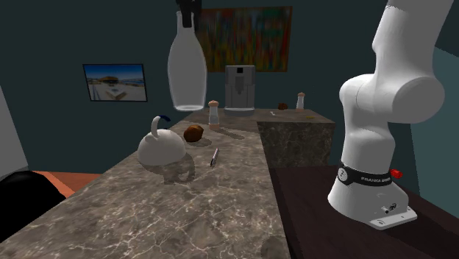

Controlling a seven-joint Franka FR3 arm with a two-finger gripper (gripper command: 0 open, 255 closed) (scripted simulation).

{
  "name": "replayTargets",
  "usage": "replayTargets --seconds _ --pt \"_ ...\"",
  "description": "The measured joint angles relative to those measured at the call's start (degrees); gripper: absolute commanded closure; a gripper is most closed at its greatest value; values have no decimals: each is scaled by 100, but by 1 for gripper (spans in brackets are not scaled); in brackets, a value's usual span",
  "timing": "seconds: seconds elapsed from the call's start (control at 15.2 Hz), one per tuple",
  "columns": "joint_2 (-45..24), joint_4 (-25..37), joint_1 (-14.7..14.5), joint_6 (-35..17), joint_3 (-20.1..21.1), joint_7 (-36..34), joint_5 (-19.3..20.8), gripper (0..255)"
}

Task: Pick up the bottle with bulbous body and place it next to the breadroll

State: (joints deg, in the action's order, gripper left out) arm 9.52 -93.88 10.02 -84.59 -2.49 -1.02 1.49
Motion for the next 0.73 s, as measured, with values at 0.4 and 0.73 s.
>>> replayTargets --seconds 0.4,0.73 --pt "-241 -116 330 -376 -468 788 45 255" --pt "-646 103 622 -575 -849 1460 6 255"
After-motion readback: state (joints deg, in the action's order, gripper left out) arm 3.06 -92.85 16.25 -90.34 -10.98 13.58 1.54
